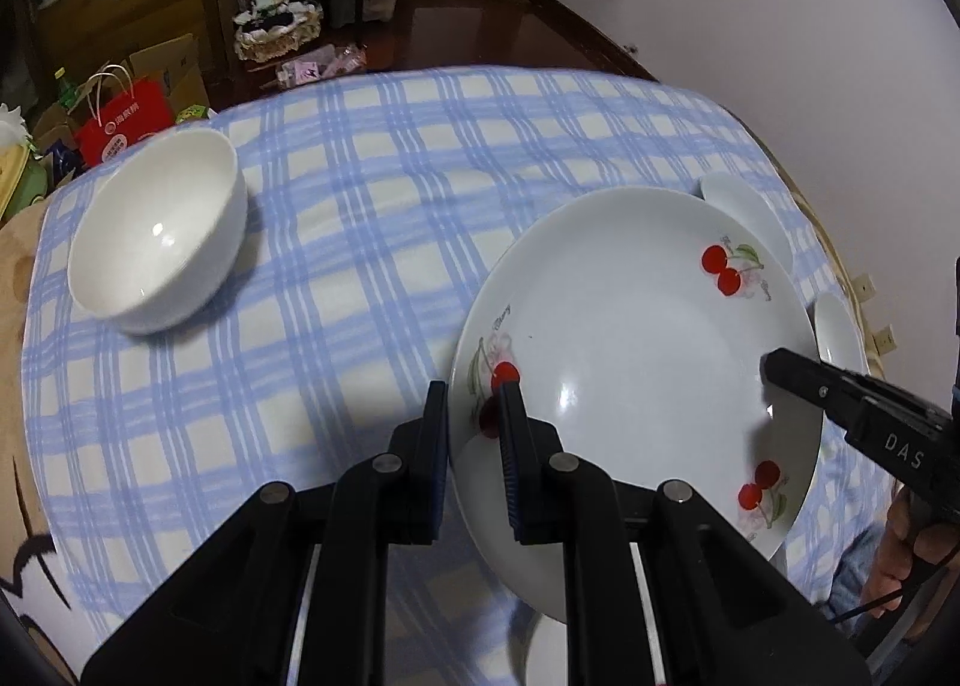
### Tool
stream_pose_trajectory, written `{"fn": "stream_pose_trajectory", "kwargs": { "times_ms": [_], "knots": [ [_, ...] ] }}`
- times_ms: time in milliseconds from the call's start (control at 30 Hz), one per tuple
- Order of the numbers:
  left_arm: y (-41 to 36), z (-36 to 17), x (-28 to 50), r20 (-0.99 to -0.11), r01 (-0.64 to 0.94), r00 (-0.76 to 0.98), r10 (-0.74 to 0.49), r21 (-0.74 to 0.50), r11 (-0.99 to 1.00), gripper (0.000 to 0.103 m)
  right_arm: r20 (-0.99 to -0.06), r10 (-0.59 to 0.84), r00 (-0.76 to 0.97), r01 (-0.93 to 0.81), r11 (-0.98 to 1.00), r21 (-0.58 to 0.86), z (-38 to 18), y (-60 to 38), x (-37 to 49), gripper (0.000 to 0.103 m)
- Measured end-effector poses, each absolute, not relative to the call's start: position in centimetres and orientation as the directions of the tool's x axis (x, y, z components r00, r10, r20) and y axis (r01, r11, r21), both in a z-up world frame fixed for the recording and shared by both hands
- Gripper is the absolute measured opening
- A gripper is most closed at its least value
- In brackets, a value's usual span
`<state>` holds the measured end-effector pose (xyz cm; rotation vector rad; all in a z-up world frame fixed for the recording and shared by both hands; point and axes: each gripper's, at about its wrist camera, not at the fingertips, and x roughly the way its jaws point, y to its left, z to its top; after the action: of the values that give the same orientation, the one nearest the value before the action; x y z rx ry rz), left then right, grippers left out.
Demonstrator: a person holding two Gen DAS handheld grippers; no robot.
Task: Organize plates and bowls
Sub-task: 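Lift the cherry plate with both tools and carry it toward the plate stack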
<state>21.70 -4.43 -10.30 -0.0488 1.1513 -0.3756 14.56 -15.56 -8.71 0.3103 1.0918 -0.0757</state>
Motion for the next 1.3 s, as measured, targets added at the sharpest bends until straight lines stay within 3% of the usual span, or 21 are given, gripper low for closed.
{"fn": "stream_pose_trajectory", "kwargs": {
  "times_ms": [600, 1300],
  "knots": [
    [-6.2, -11.8, 15.4, -0.91, 0.317, 0.275, -0.309, -0.218, 0.923, 0.017, -0.905, 0.054, 0.421, 0.239, 0.956, 0.168, -9.5, -15.9, 7.2, 0.013],
    [-5.5, -12.1, 11.6, -0.931, 0.272, 0.262, -0.256, -0.183, 0.945, 0.017, -0.901, 0.086, 0.424, 0.234, 0.951, 0.201, -10.7, -14.8, 3.1, 0.014]
  ]
}}
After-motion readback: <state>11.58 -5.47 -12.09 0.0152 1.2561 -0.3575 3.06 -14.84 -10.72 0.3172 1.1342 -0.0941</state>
